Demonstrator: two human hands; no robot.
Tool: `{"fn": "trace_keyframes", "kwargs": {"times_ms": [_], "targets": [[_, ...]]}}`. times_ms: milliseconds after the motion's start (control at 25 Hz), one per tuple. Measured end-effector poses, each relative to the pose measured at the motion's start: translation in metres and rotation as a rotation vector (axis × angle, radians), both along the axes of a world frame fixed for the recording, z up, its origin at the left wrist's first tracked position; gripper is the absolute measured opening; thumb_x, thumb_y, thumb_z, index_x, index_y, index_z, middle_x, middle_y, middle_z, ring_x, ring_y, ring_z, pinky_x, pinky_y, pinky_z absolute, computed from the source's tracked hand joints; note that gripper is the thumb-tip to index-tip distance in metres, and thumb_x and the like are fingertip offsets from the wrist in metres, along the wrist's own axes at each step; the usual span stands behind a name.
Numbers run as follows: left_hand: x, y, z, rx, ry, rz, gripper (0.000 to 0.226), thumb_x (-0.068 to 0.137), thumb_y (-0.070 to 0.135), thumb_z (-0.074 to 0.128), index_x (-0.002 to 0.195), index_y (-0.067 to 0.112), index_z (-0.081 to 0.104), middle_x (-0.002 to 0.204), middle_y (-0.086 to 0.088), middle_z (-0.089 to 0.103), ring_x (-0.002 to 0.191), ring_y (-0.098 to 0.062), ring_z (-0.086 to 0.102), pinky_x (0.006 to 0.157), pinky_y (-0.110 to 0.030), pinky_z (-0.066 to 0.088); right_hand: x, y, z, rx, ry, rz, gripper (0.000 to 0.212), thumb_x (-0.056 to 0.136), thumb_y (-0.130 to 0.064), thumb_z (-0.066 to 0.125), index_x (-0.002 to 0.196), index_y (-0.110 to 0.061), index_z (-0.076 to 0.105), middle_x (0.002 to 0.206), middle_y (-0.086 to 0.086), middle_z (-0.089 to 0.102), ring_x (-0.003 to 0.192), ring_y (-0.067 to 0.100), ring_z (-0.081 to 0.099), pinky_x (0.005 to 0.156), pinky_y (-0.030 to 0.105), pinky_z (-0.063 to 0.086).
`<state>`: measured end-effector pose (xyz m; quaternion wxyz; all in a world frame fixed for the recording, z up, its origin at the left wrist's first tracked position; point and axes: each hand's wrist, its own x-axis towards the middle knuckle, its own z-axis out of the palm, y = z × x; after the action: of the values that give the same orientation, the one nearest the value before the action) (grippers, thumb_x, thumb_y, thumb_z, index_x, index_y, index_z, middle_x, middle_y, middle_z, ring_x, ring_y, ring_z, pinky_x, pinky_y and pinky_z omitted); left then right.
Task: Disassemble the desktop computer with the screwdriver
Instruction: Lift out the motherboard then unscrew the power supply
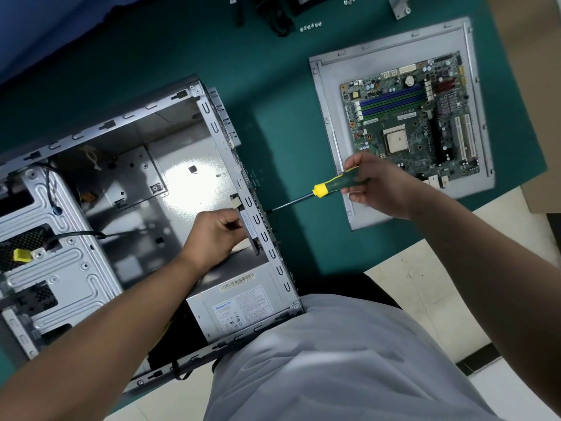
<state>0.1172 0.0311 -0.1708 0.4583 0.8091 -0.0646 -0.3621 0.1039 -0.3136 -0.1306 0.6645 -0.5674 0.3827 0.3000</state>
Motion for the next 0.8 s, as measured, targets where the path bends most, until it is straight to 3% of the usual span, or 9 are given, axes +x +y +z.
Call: {"fn": "trace_keyframes", "kwargs": {"times_ms": [120, 240, 360, 680, 800], "targets": [[0.000, 0.000, 0.001, 0.002, 0.002, -0.001, 0.010, 0.083, -0.003, 0.078, 0.077, 0.006, 0.078, 0.076, -0.010, 0.076, 0.081, -0.039, 0.071, 0.080, -0.051, 0.057, -0.003, 0.001, -0.004, -0.141, 0.009, 0.167, 0.025, 0.106, -0.035, 0.053, 0.099, -0.011, 0.057, 0.080, 0.016, 0.069, 0.054, 0.018, 0.056, 0.052, 0.024, 0.049], [0.000, -0.001, 0.003, 0.011, -0.002, -0.003, 0.009, 0.083, -0.003, 0.077, 0.077, 0.004, 0.077, 0.077, -0.012, 0.075, 0.083, -0.040, 0.071, 0.081, -0.051, 0.057, -0.007, -0.001, -0.007, -0.008, -0.042, 0.014, 0.011, 0.100, -0.003, 0.059, 0.092, -0.011, 0.060, 0.082, 0.005, 0.065, 0.060, 0.012, 0.054, 0.067, 0.023, 0.048], [0.000, -0.001, 0.003, 0.015, 0.004, -0.005, 0.008, 0.083, -0.002, 0.077, 0.077, 0.002, 0.077, 0.077, -0.014, 0.075, 0.082, -0.041, 0.071, 0.081, -0.051, 0.056, -0.011, -0.005, -0.008, 0.103, -0.050, -0.076, 0.032, 0.092, 0.017, 0.052, 0.085, -0.013, 0.060, 0.089, 0.003, 0.069, 0.069, 0.014, 0.051, 0.069, 0.026, 0.044], [0.000, -0.001, 0.005, -0.001, 0.012, -0.004, 0.013, 0.083, -0.002, 0.077, 0.075, 0.008, 0.078, 0.076, -0.008, 0.076, 0.081, -0.037, 0.072, 0.082, -0.051, 0.056, -0.020, 0.000, -0.010, 0.038, -0.097, -0.262, 0.032, 0.091, 0.017, 0.051, 0.084, -0.011, 0.062, 0.094, 0.006, 0.072, 0.075, 0.019, 0.052, 0.068, 0.023, 0.046], [0.000, -0.001, 0.007, -0.001, 0.007, -0.007, 0.017, 0.084, -0.001, 0.077, 0.077, 0.014, 0.080, 0.076, -0.001, 0.077, 0.082, -0.032, 0.074, 0.082, -0.047, 0.057, -0.029, 0.021, -0.017, -0.117, -0.143, -0.197, 0.028, 0.090, 0.012, 0.061, 0.086, -0.015, 0.065, 0.102, 0.009, 0.071, 0.077, 0.021, 0.051, 0.074, 0.031, 0.043]]}}
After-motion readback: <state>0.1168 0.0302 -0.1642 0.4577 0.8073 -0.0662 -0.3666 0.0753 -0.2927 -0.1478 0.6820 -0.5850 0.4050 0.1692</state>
